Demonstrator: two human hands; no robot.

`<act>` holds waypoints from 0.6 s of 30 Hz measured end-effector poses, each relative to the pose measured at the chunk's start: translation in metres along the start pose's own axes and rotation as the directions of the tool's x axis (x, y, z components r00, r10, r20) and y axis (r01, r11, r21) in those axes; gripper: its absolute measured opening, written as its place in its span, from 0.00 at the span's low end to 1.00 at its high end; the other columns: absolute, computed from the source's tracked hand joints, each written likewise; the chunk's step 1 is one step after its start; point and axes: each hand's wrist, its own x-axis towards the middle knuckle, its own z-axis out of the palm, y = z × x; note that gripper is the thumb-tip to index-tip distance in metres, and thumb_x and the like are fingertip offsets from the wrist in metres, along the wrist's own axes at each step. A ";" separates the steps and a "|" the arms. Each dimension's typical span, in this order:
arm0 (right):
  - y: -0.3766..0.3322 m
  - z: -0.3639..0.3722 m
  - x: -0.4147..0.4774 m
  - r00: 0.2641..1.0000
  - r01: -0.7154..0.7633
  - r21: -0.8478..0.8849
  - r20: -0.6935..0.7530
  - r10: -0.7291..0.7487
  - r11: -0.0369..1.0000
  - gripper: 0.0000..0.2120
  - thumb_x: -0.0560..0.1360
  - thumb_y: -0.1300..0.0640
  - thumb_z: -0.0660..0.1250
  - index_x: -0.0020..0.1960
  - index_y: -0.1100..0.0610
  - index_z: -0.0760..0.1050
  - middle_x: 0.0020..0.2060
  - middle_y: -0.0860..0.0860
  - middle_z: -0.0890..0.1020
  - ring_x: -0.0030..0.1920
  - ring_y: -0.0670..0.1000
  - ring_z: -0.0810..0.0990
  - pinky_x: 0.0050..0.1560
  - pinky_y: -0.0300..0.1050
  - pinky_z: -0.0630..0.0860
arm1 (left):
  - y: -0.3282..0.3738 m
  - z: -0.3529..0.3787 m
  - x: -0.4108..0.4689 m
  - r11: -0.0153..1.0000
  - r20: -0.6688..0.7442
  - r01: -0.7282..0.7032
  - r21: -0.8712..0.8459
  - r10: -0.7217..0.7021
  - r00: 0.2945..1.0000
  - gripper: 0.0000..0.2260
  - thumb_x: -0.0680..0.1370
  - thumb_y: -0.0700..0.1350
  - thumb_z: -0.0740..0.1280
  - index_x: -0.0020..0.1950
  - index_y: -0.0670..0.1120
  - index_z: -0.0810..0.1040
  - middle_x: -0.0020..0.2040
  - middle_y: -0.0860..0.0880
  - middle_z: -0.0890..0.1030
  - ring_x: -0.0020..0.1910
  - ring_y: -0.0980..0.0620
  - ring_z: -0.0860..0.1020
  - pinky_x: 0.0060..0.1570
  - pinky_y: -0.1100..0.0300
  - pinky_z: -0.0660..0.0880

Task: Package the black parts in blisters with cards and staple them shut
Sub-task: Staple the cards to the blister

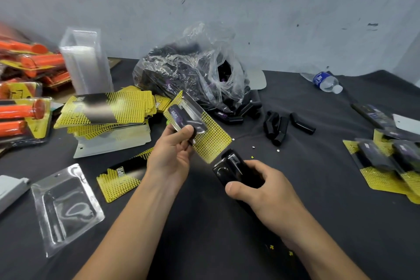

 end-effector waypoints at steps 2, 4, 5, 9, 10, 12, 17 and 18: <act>-0.002 0.003 -0.001 1.000 -0.004 0.020 0.011 0.004 1.000 0.26 0.55 0.34 0.73 0.52 0.38 0.81 0.43 0.38 0.86 0.44 0.39 0.84 0.47 0.43 0.79 | 0.001 0.003 -0.004 1.000 0.043 -0.003 -0.015 0.004 0.999 0.15 0.72 0.34 0.69 0.55 0.47 0.79 0.47 0.50 0.85 0.41 0.55 0.85 0.41 0.63 0.80; -0.002 0.003 -0.001 1.000 0.006 0.038 0.015 -0.007 0.999 0.26 0.55 0.35 0.74 0.52 0.38 0.81 0.44 0.38 0.86 0.44 0.39 0.84 0.47 0.41 0.79 | 0.002 0.007 -0.009 1.000 0.088 -0.003 0.006 0.003 0.996 0.21 0.68 0.35 0.70 0.61 0.46 0.78 0.50 0.48 0.85 0.44 0.54 0.85 0.43 0.63 0.81; -0.003 0.002 -0.001 1.000 0.013 0.043 0.020 -0.014 0.999 0.26 0.55 0.35 0.74 0.52 0.38 0.81 0.44 0.38 0.86 0.45 0.40 0.84 0.47 0.41 0.79 | 0.002 0.009 -0.011 1.000 0.101 -0.002 0.013 0.000 0.995 0.24 0.68 0.35 0.70 0.64 0.46 0.77 0.52 0.47 0.85 0.46 0.53 0.84 0.46 0.62 0.80; -0.002 0.002 -0.001 0.999 0.028 0.053 0.045 -0.030 0.998 0.26 0.56 0.37 0.76 0.54 0.38 0.80 0.45 0.39 0.86 0.45 0.41 0.85 0.48 0.45 0.81 | 0.003 0.013 -0.016 1.000 0.112 -0.015 0.024 0.012 0.994 0.28 0.68 0.33 0.69 0.69 0.44 0.76 0.56 0.44 0.84 0.51 0.49 0.83 0.56 0.60 0.78; -0.001 0.002 -0.001 0.998 0.033 0.049 0.053 -0.036 0.998 0.27 0.56 0.37 0.76 0.55 0.37 0.80 0.45 0.39 0.86 0.46 0.41 0.85 0.49 0.45 0.81 | 0.002 0.013 -0.017 0.999 0.110 -0.021 0.025 0.018 0.994 0.28 0.69 0.33 0.69 0.69 0.43 0.76 0.56 0.44 0.85 0.52 0.48 0.84 0.57 0.59 0.80; 0.000 0.002 0.000 0.997 0.046 0.044 0.064 -0.049 0.998 0.27 0.57 0.38 0.77 0.56 0.37 0.79 0.46 0.39 0.86 0.46 0.41 0.85 0.50 0.47 0.82 | 0.002 0.012 -0.018 0.999 0.116 -0.023 0.024 0.020 0.993 0.28 0.69 0.32 0.69 0.70 0.42 0.76 0.57 0.42 0.85 0.53 0.48 0.84 0.54 0.59 0.83; 0.001 0.001 0.000 0.996 0.075 0.059 0.046 -0.078 0.995 0.27 0.57 0.38 0.78 0.56 0.37 0.80 0.47 0.39 0.86 0.47 0.42 0.85 0.51 0.49 0.83 | 0.003 0.014 -0.020 0.998 0.160 -0.035 0.045 0.028 0.987 0.30 0.68 0.33 0.70 0.71 0.43 0.74 0.54 0.45 0.86 0.48 0.50 0.85 0.36 0.67 0.79; 0.001 0.001 0.000 0.995 0.081 0.061 0.045 -0.084 0.995 0.27 0.58 0.39 0.79 0.56 0.37 0.80 0.47 0.39 0.86 0.47 0.42 0.85 0.51 0.48 0.83 | 0.003 0.015 -0.020 0.998 0.168 -0.044 0.049 0.036 0.985 0.30 0.68 0.34 0.70 0.71 0.43 0.74 0.54 0.45 0.86 0.48 0.50 0.84 0.36 0.68 0.78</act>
